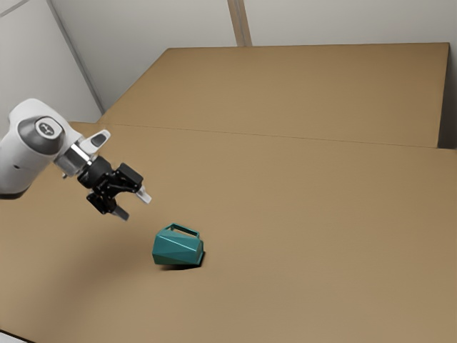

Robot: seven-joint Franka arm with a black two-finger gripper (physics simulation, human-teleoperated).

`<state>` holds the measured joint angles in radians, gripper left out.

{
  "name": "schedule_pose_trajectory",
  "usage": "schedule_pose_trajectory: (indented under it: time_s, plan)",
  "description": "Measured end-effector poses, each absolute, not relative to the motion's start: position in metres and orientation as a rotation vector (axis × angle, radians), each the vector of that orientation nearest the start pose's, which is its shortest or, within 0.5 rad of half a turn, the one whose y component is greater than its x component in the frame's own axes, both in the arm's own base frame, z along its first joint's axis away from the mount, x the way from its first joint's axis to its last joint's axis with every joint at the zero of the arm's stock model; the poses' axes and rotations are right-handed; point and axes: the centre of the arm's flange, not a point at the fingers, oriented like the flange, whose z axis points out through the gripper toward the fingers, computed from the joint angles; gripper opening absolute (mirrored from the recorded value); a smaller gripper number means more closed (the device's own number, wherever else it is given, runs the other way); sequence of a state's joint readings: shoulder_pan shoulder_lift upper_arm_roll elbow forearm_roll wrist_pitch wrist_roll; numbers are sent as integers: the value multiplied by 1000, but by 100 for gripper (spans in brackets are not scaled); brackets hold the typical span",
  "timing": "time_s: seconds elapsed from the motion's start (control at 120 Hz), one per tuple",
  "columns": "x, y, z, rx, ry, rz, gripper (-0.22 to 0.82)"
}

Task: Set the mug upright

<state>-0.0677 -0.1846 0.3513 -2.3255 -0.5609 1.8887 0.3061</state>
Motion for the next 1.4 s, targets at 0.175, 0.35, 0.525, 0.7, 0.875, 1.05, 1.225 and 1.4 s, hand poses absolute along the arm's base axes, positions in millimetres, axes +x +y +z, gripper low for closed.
schedule_pose_trajectory:
  time_s: [0.175, 0.35, 0.525, 0.7, 0.875, 1.05, 1.225, 1.4]
  plan:
    - [449, 97, 383, 2511, 210, -111, 60]
    - [440, 96, 366, 2508, 138, -123, 60]
    - [430, 96, 344, 2495, 100, -138, 60]
    - [433, 93, 329, 2478, 71, -114, 60]
    - [436, 86, 321, 2445, 58, -69, 60]
    - [437, 80, 307, 2418, 58, -47, 60]
    - [441, 70, 302, 2394, 45, -22, 60]
    - [434, 64, 292, 2359, 67, -10, 60]
